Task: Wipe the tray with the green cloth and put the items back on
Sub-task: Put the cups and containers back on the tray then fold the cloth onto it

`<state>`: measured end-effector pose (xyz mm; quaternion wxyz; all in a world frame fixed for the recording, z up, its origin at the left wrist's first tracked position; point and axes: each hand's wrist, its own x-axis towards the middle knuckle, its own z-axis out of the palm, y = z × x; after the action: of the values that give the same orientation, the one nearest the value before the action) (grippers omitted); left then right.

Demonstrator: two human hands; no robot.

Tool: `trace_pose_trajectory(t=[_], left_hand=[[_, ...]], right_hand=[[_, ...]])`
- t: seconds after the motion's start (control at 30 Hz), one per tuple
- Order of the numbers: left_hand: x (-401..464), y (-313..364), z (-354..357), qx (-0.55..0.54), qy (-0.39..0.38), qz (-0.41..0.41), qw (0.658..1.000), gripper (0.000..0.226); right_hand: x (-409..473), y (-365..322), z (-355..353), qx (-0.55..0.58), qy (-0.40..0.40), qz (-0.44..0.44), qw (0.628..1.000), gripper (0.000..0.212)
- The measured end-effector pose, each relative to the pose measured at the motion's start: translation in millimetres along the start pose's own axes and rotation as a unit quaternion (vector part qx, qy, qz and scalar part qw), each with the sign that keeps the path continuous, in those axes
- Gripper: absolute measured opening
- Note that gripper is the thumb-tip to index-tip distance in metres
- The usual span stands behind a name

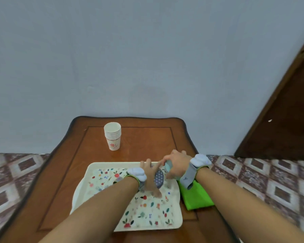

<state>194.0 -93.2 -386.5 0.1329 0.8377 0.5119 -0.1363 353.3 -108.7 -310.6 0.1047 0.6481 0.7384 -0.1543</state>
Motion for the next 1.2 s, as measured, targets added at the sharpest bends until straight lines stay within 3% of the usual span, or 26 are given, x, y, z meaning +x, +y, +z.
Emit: trace_pose_trajectory(t=[0.07,0.2,0.33,0.43,0.6,0.67,0.87,0.97,1.0,1.07,1.2], left_hand=[[-11,-6,2,-0.029,0.006,-0.027,0.999,0.155],[-42,-29,1,-0.037,-0.015,-0.050,0.998,0.160],[-79,-64,16,-0.055,0.016,-0.090,0.994,0.134],[-108,-92,27,-0.086,0.056,-0.120,0.987,0.100],[-129,-125,37,-0.116,0.084,-0.158,0.977,0.072],[-130,-132,37,-0.120,0.084,-0.163,0.976,0.058],[-122,-150,45,-0.120,0.166,-0.212,0.955,0.053],[-113,-170,50,-0.194,0.203,-0.227,0.933,0.050],[-113,-172,50,-0.226,0.211,-0.232,0.922,0.047],[-112,-183,55,-0.283,0.210,-0.259,0.899,0.038],[-103,-202,69,-0.255,0.184,-0.281,0.907,0.042]], right_hand=[[-23,-15,10,0.005,-0.009,-0.010,1.000,0.048],[-61,-50,31,0.017,-0.013,-0.028,0.999,0.047],[-77,-80,54,0.017,-0.042,0.010,0.999,0.052],[-76,-91,73,0.049,-0.045,0.029,0.997,0.051],[-60,-103,110,0.065,0.010,0.102,0.993,0.045],[-49,-97,126,0.053,0.010,0.115,0.992,0.051],[-54,-100,100,-0.014,-0.020,0.078,0.997,0.091],[-46,-121,50,-0.052,-0.064,0.061,0.995,0.067],[-45,-125,34,-0.031,-0.066,0.054,0.996,0.055],[-20,-137,18,0.044,-0.025,0.027,0.998,0.051],[68,-165,8,0.205,0.075,0.041,0.975,0.077]])
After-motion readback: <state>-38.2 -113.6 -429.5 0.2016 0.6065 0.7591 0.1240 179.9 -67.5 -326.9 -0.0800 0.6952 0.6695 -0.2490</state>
